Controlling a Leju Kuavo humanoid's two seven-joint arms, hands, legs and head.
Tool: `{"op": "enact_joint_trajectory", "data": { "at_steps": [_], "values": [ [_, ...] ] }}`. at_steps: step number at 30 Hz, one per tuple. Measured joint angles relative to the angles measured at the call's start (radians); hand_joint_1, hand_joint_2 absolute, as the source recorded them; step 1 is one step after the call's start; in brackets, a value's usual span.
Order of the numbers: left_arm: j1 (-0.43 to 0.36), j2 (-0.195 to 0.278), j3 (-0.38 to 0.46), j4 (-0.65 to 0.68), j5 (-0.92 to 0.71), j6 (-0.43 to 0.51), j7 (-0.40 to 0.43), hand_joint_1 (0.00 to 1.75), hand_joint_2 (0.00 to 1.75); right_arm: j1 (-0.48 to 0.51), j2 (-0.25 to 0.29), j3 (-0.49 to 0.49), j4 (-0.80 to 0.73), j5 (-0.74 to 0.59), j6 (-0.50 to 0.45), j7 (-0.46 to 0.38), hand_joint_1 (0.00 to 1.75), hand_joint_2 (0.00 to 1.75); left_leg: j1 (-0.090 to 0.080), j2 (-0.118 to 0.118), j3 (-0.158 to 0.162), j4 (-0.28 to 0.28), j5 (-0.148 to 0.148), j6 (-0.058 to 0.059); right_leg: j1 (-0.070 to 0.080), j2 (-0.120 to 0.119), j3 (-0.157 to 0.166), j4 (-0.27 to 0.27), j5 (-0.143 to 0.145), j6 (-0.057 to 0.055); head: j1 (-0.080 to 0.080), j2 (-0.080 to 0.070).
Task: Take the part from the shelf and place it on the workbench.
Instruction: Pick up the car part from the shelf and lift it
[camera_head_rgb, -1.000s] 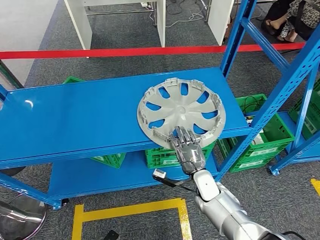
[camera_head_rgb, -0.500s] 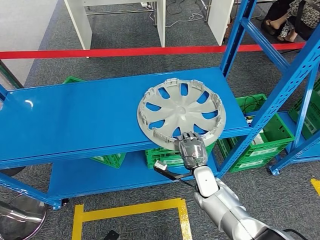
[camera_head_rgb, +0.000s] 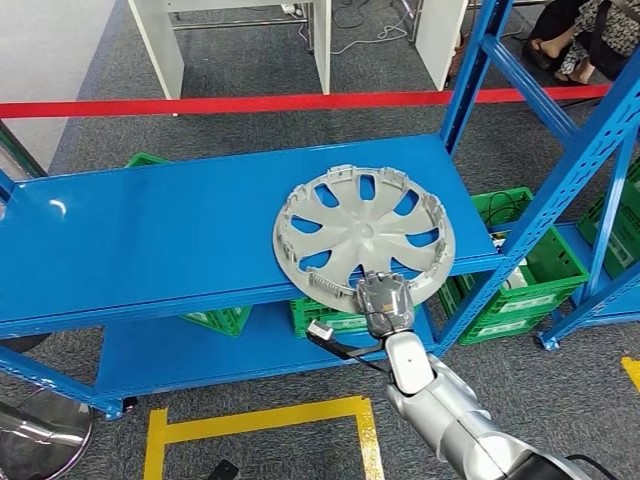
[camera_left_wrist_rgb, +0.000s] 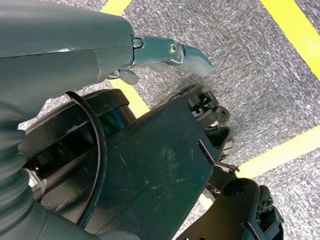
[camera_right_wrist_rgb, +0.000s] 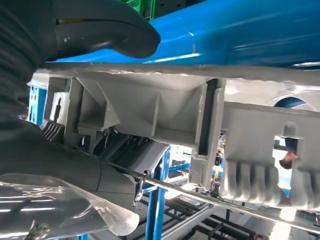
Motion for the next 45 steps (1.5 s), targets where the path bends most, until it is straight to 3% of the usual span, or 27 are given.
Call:
{"op": "enact_joint_trajectory", "data": {
  "at_steps": [6,10,17,23,30,41,45],
  "values": [
    [0.0,0.0,0.0,0.0,0.001,0.0,0.0,0.0,1.75,0.001,-0.001,0.013,-0.005,0.0,0.0,0.006,1.75,1.75,0.0,0.0,0.0,0.0,0.0,0.0,0.0,0.0,0.0,0.0,0.0,0.0,0.0,0.0],
    [0.0,-0.002,0.0,0.0,0.009,0.0,-0.02,0.0,1.75,0.022,-0.018,0.044,-0.08,0.0,0.0,0.058,1.75,1.75,0.0,0.0,0.0,0.0,0.0,0.0,0.0,0.0,0.0,0.0,0.0,0.0,0.0,0.0],
    [0.0,-0.008,0.001,0.0,0.018,0.009,-0.059,0.0,1.75,0.048,-0.112,0.208,-0.37,0.0,-0.001,0.242,1.75,1.75,0.0,0.0,-0.001,0.0,0.0,0.0,0.0,0.0,-0.001,0.0,0.0,0.0,0.0,0.0],
    [-0.001,-0.009,0.002,0.0,0.028,0.008,-0.08,0.0,1.75,-0.009,-0.218,0.407,-0.574,-0.001,0.0,0.379,1.75,1.75,0.0,0.0,-0.001,0.0,0.0,0.0,0.0,0.001,-0.001,0.0,0.0,0.0,0.0,0.0],
    [-0.003,-0.012,0.002,0.0,0.033,0.008,-0.082,0.0,1.75,-0.083,-0.295,0.545,-0.71,-0.001,0.0,0.384,1.75,1.75,0.0,0.0,-0.001,0.0,0.0,0.0,0.0,0.0,-0.001,0.0,0.0,0.0,0.0,0.0],
    [-0.004,-0.016,0.002,0.0,0.033,0.009,-0.088,0.0,1.75,-0.179,-0.36,0.628,-0.84,-0.002,0.0,0.377,1.75,1.75,0.0,0.0,-0.001,0.001,0.0,0.0,0.0,0.0,-0.002,0.0,0.0,0.0,0.0,0.0],
    [-0.004,-0.017,0.002,0.0,0.033,0.007,-0.092,0.0,1.75,-0.173,-0.384,0.592,-0.924,-0.003,0.0,0.256,1.75,1.75,0.0,0.0,-0.001,0.001,0.0,0.0,0.0,0.0,-0.002,0.0,0.0,0.0,0.0,0.0]
  ]
}}
